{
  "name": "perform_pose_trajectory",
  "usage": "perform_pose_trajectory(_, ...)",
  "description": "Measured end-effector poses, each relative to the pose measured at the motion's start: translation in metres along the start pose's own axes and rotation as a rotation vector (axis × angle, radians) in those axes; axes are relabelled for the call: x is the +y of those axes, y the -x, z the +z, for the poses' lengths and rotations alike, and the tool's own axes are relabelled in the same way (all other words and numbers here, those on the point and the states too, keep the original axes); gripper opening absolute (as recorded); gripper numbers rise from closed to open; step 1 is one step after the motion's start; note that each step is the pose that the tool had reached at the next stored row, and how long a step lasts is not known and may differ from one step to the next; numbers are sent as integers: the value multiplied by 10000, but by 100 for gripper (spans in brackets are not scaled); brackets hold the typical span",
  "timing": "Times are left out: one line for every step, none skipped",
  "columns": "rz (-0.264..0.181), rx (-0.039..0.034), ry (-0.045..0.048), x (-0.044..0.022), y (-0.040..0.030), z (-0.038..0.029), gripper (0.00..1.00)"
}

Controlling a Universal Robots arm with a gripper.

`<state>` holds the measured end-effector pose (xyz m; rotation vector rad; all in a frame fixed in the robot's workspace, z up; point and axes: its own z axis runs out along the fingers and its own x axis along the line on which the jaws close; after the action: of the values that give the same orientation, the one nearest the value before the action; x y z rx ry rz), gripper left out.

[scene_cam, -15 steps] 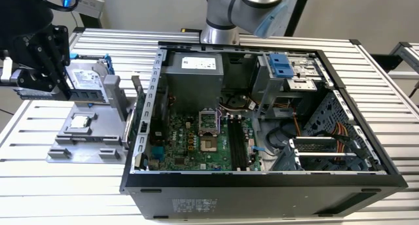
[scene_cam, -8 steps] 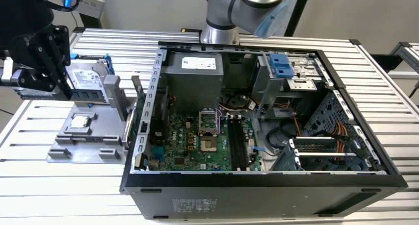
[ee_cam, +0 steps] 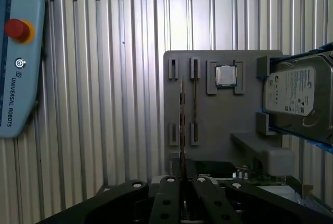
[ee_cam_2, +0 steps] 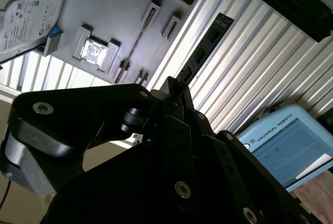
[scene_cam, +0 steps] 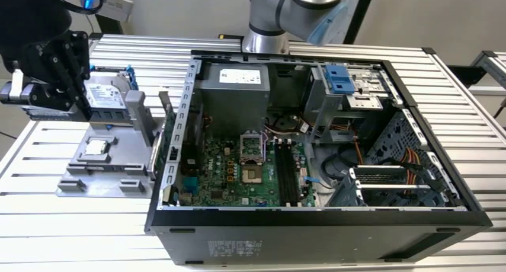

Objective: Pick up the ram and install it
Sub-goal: 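Pick up the ram and move it above insertion slot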

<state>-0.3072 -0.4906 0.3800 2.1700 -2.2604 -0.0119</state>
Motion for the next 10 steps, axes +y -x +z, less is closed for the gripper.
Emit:
perform_pose_trajectory(0, 0, 0, -13, 0, 0, 0)
perform_pose_trajectory(0, -1, 0, -26, 1, 0, 0)
perform_pose_trajectory(0, 0, 0, -39, 1, 0, 0)
perform_pose_trajectory(1, 0, 0, -49, 2, 0, 0)
perform_pose_trajectory(0, -1, -1, -61, 2, 0, 0)
perform_pose_trajectory(0, 0, 0, -71, 3, 0, 0)
perform_pose_trajectory(0, 0, 0, -81, 3, 0, 0)
perform_pose_trajectory(0, 1, 0, -90, 4, -1, 0)
perform_pose_trajectory(0, 0, 0, -101, 4, 0, 0)
perform_pose_trajectory(0, 0, 0, -112, 4, -1, 0)
